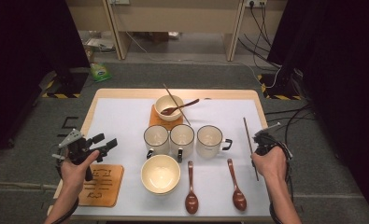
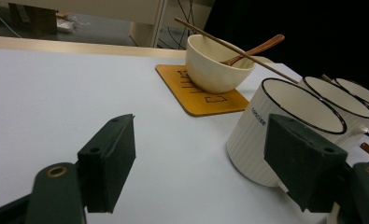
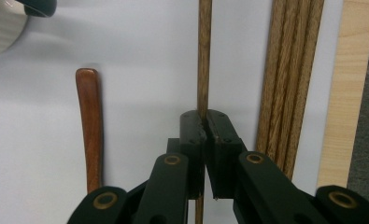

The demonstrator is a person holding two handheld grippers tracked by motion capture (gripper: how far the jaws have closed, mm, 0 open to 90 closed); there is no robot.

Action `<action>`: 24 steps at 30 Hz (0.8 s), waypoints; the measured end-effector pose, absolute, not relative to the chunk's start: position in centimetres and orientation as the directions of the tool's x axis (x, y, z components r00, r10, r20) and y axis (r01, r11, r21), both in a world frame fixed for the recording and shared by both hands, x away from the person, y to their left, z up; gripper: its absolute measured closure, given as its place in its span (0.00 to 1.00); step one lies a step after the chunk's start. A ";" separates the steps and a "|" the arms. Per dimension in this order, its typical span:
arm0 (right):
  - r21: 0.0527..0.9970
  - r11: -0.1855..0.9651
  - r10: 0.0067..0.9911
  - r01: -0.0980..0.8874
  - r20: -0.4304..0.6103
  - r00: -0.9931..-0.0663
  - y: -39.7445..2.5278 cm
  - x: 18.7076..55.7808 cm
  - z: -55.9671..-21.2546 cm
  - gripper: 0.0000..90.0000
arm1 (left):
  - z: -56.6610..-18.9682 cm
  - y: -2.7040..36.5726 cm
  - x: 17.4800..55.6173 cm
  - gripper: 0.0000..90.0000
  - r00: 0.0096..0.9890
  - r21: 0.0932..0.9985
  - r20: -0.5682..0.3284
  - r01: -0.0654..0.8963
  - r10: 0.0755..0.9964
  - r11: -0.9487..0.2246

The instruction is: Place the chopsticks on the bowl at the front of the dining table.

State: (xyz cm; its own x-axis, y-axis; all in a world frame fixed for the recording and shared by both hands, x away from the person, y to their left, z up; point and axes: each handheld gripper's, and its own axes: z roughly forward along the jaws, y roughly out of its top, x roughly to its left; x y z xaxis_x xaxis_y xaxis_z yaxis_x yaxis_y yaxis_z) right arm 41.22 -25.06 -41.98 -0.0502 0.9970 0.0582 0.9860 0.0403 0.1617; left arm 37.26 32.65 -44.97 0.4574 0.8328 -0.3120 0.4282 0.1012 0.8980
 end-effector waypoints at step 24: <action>0.235 0.048 0.996 0.971 0.060 -0.064 -24.3 42.0 -40.0 0.95 | -45.0 32.6 37.3 0.27 0.456 0.897 -0.310 0.430 0.834 0.099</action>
